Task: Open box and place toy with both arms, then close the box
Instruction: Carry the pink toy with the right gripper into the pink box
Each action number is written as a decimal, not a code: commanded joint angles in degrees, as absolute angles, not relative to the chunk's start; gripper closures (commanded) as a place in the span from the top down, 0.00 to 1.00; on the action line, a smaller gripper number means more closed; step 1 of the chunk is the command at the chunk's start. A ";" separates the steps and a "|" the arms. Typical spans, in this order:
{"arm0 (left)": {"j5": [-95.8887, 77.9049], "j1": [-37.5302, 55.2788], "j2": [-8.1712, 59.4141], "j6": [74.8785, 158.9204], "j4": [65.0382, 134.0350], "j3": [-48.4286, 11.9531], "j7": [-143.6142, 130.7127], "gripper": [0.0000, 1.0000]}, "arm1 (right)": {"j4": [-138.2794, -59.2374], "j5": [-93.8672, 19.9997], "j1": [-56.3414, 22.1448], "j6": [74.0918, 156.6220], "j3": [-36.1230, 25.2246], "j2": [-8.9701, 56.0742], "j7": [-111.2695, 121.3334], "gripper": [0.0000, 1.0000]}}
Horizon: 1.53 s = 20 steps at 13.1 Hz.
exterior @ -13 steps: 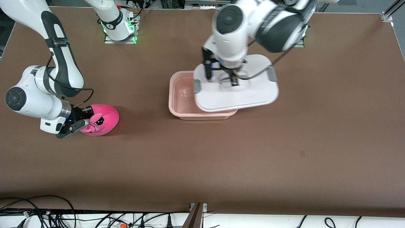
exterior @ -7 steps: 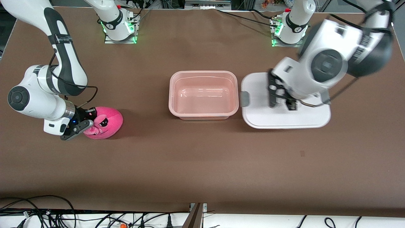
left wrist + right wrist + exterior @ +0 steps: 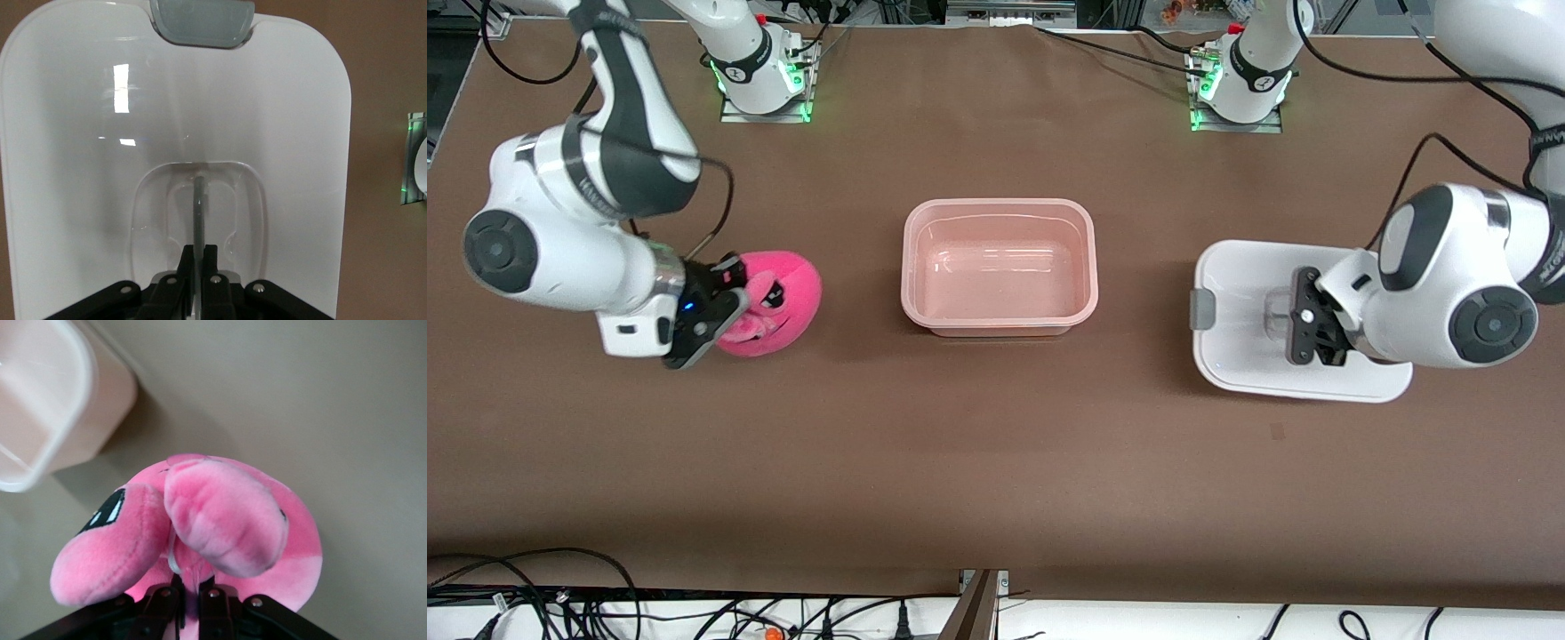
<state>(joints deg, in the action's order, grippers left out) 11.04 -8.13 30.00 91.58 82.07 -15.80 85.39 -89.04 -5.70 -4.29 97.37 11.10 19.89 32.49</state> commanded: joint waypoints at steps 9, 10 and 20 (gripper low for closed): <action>17.14 -10.55 34.01 96.94 81.91 -16.44 87.80 0.00 | -82.97 5.79 -25.21 89.56 12.13 21.44 22.61 0.00; 17.05 -10.55 34.01 96.94 81.91 -16.44 87.80 0.00 | -82.97 6.15 -25.92 89.82 12.13 21.71 21.28 0.00; 17.05 -10.46 34.19 97.21 81.83 -16.44 87.45 0.00 | -79.82 7.55 -33.47 96.59 12.04 26.45 4.87 0.95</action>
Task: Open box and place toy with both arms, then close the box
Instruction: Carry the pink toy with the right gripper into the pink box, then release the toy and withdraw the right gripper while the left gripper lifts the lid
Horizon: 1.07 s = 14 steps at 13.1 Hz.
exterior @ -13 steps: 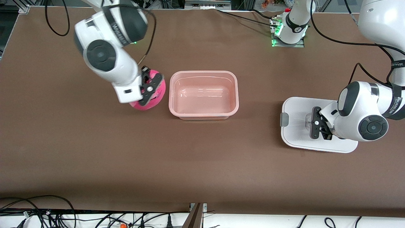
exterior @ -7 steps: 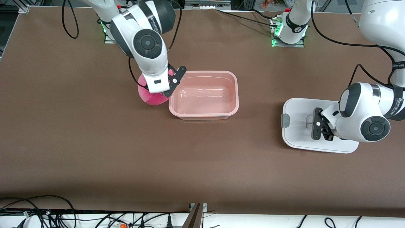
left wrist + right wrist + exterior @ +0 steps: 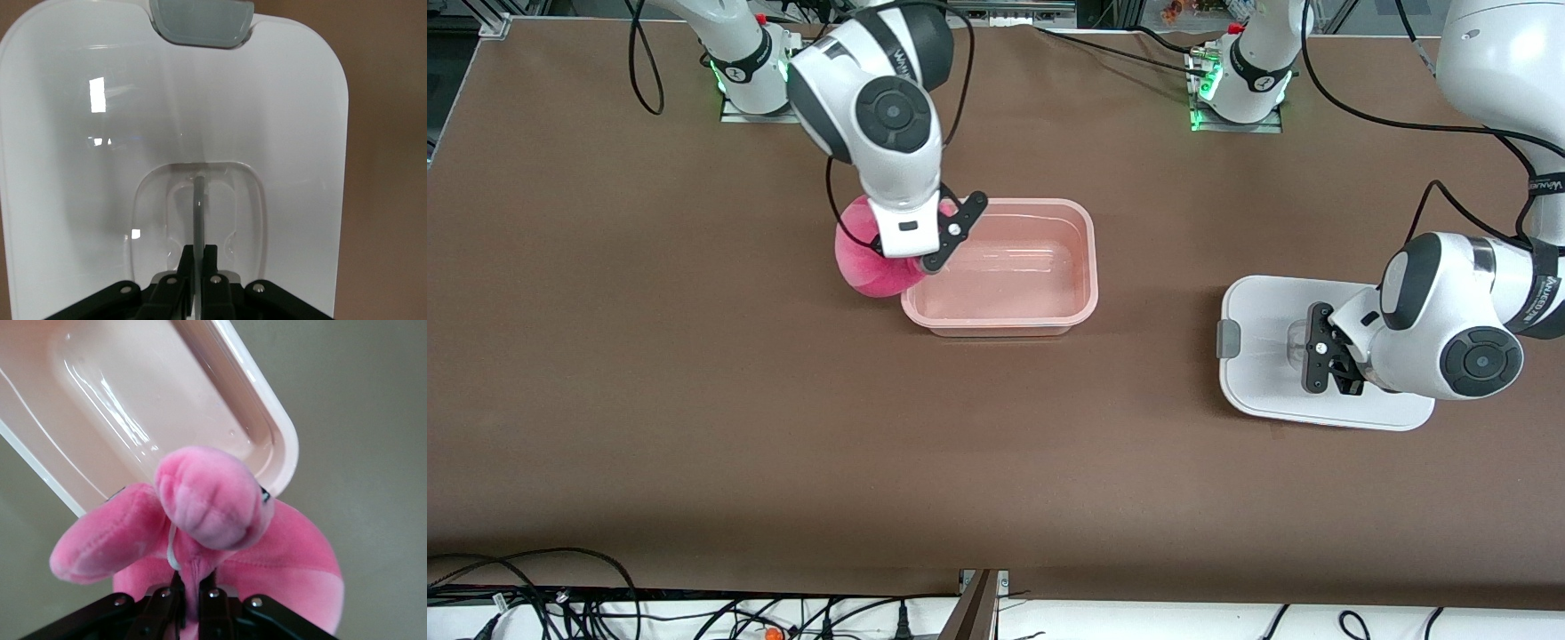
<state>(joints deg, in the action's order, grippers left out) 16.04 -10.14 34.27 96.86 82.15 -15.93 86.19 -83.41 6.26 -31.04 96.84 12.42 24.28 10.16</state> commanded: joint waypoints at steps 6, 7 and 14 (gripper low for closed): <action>17.31 -10.28 34.19 97.21 81.83 -16.44 87.54 0.00 | -68.66 6.94 -36.65 90.81 12.22 25.67 0.26 1.00; 17.31 -10.28 34.10 97.21 81.83 -16.44 87.63 0.00 | -67.77 6.94 -36.65 88.79 12.22 25.66 0.26 1.00; 11.87 -6.95 31.03 90.19 80.95 -22.29 80.09 0.00 | -66.53 5.81 -32.45 81.05 1.95 22.50 0.61 1.00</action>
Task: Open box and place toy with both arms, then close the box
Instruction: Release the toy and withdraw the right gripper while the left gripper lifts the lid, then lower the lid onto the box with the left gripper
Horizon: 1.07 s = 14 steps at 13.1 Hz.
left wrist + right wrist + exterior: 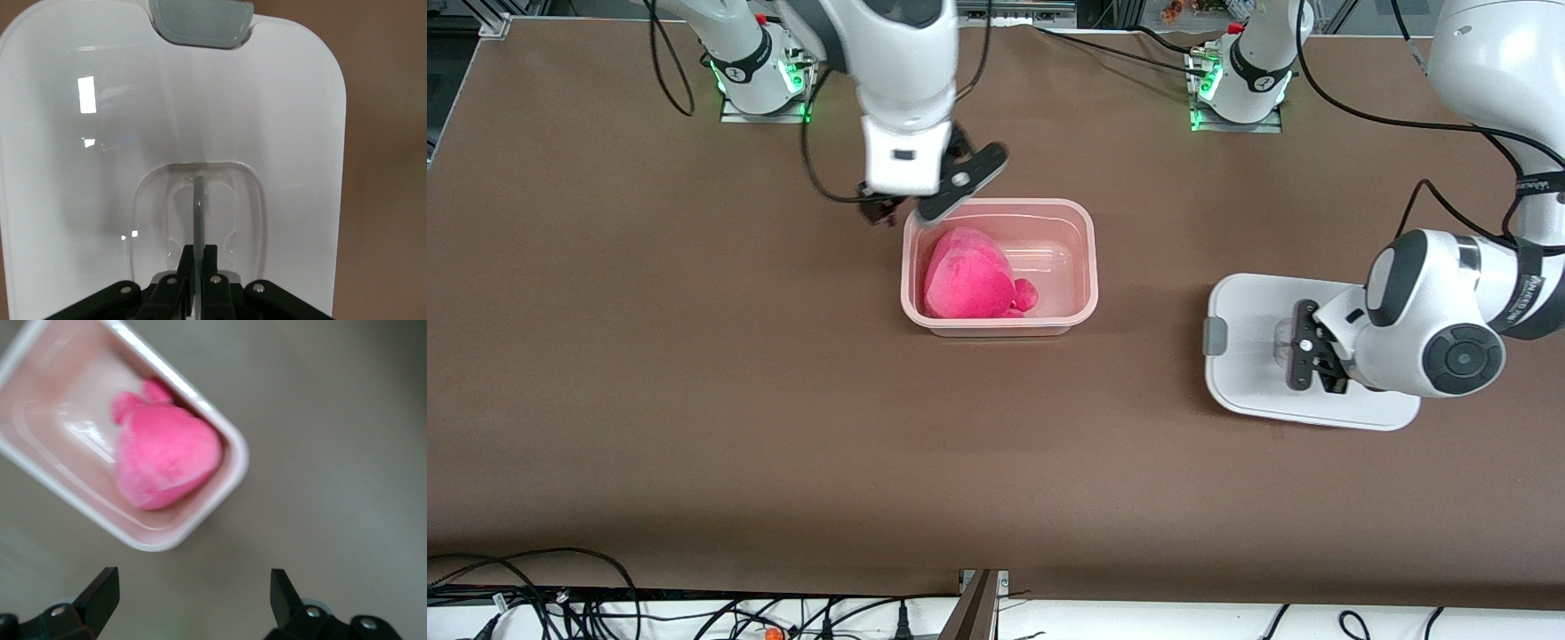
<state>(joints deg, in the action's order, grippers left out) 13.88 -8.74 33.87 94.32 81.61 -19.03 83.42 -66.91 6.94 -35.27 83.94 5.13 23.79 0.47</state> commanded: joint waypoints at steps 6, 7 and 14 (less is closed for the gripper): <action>8.35 -1.54 29.79 90.00 78.23 -37.35 58.40 0.00 | -66.53 -6.24 -12.95 75.16 -3.87 21.88 6.04 1.00; 8.52 2.16 30.75 90.96 77.00 -37.01 55.92 0.00 | -66.53 -6.15 -10.57 74.28 -3.78 21.80 8.15 1.00; 8.88 20.10 39.02 99.57 71.98 -32.46 42.10 0.00 | -71.44 -1.86 -7.38 72.77 -5.45 13.38 8.62 1.00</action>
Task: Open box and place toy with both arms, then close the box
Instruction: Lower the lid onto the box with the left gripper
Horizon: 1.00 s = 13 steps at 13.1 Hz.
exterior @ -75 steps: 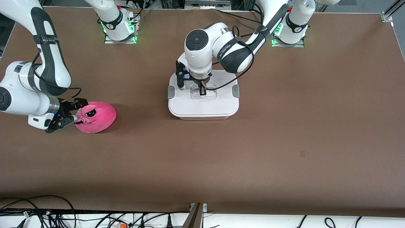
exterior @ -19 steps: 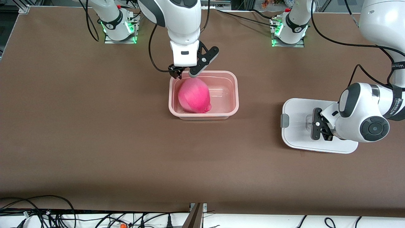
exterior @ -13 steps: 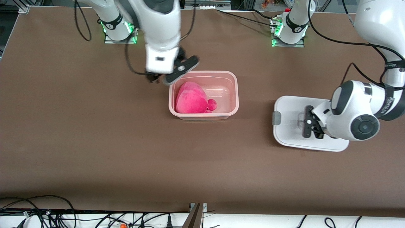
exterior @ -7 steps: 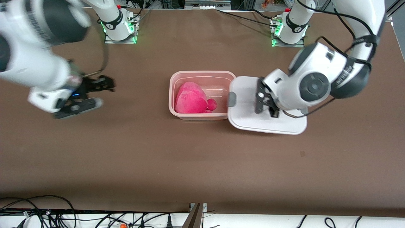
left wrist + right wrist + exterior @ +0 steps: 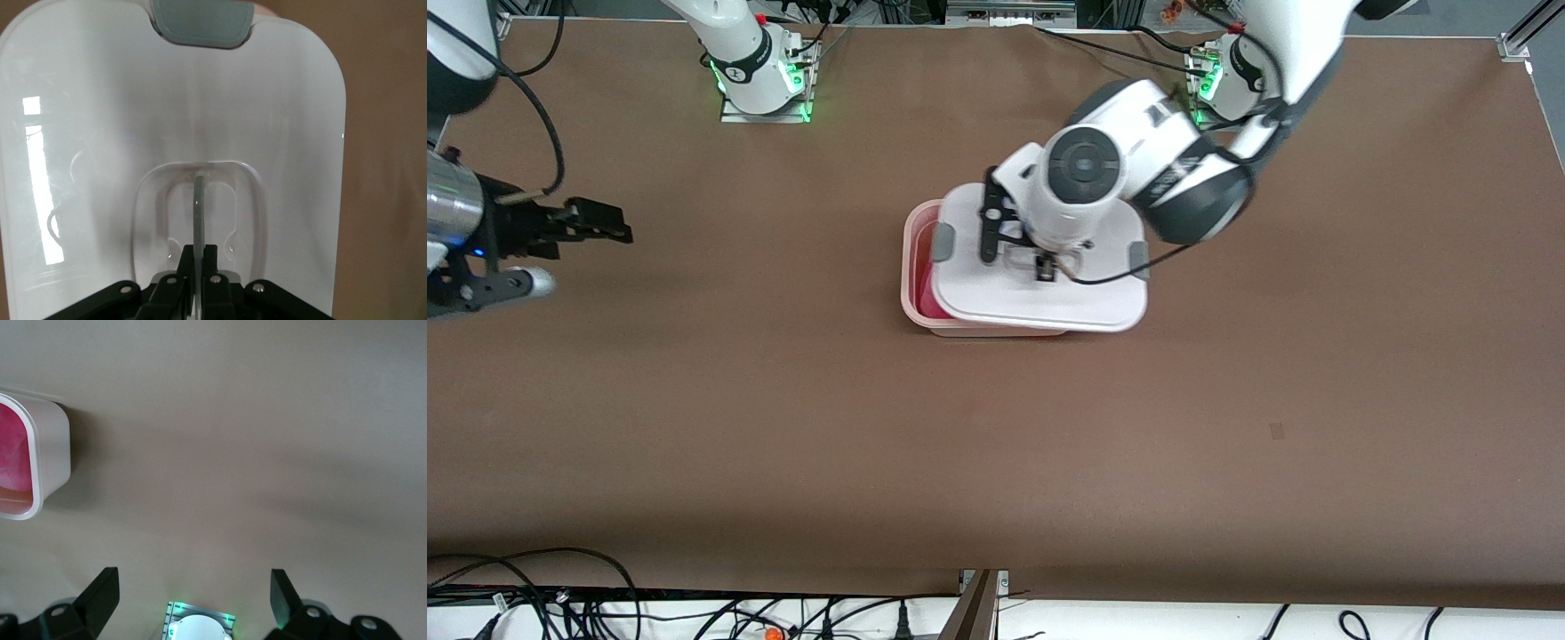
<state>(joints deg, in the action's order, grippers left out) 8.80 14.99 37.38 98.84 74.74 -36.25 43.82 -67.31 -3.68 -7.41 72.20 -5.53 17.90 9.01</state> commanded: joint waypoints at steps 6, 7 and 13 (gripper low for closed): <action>8.96 23.56 40.17 102.30 72.24 -27.86 38.76 0.00 | -77.69 -0.26 -3.26 75.06 -5.45 5.01 9.23 1.00; 8.88 23.55 40.51 102.30 72.51 -27.95 38.67 0.00 | -79.17 -0.18 -2.99 75.06 -5.45 3.70 9.23 1.00; 8.44 23.99 40.78 102.39 72.42 -27.95 36.48 0.00 | -82.00 1.14 -2.90 72.08 -4.40 1.23 5.64 1.00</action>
<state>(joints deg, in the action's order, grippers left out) 8.80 23.34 40.25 102.82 74.13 -28.07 37.42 -79.96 -0.12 -3.48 72.69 -5.41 3.11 8.17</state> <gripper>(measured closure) 0.930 0.000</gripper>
